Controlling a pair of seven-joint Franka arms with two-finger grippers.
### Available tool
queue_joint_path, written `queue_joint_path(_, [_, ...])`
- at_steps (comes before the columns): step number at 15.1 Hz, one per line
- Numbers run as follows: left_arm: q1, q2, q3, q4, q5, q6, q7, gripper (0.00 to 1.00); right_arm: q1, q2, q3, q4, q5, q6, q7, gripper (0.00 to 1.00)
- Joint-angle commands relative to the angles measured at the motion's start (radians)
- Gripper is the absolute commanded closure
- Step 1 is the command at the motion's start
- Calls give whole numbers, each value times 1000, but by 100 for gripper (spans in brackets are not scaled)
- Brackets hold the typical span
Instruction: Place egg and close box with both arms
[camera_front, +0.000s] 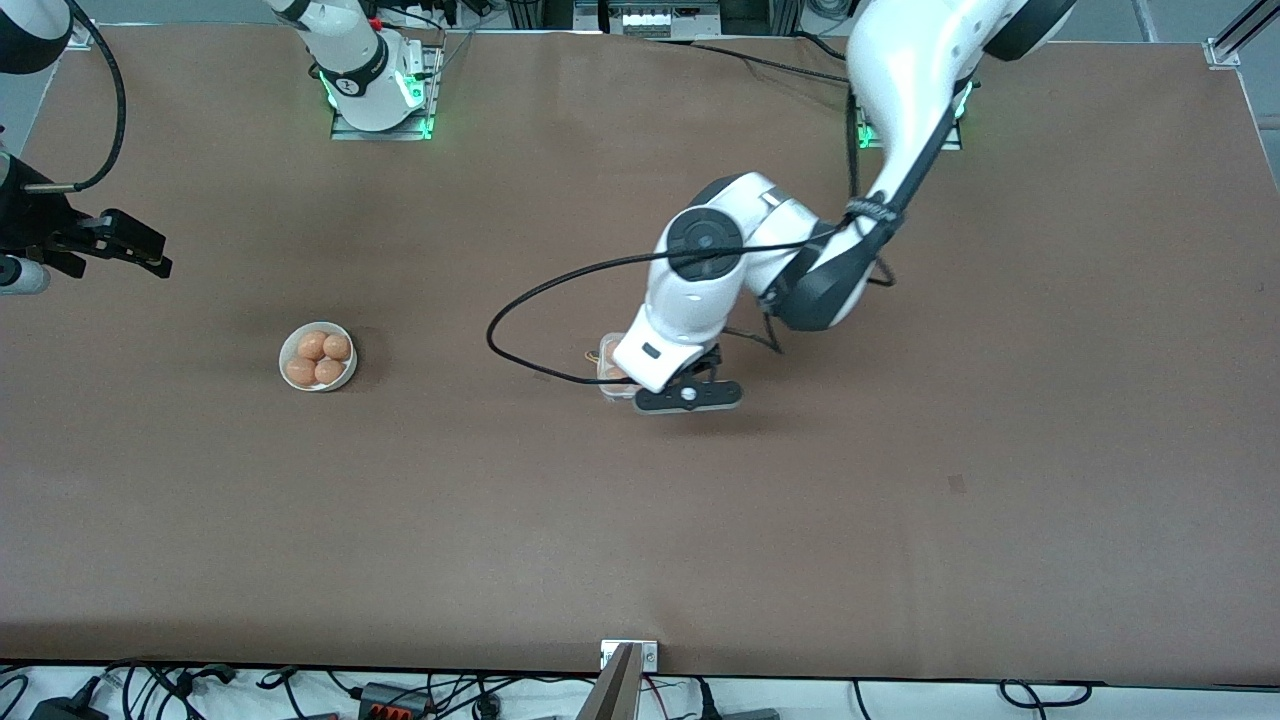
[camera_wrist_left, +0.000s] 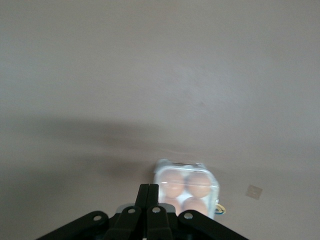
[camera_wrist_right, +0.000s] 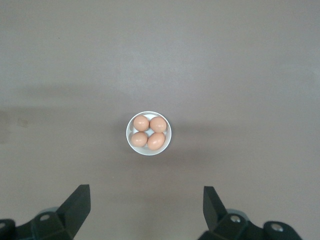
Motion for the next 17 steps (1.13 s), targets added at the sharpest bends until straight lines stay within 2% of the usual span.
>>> queue_joint_path(1, [56, -106, -1, -43, 23, -91, 77, 100, 0, -17, 2, -2, -5, -13, -5, 0])
queue_joint_path(3, [147, -152, -13, -43, 12, -104, 129, 100, 0, -19, 2, 0, -4, -14, -5, 0])
queue_joint_path(5, [202, -191, -15, -43, 6, -177, 279, 100, 0, -19, 2, -2, -5, -17, -5, 0])
queue_joint_path(7, [251, -225, -13, -46, -55, -210, 355, 100, 0, -23, 2, 0, -5, -22, -7, 0])
queue_joint_path(11, [349, -289, -15, -45, -143, -320, 360, 95, 0, -29, 2, -2, -5, -24, -8, 0])
queue_joint_path(13, [363, -321, -13, -43, -164, -348, 361, 100, 0, -29, 3, -3, -10, -24, -10, 0])
queue_joint_path(17, [429, -372, -13, -45, -166, -433, 369, 100, 0, -29, 3, -7, -11, -24, -10, 0])
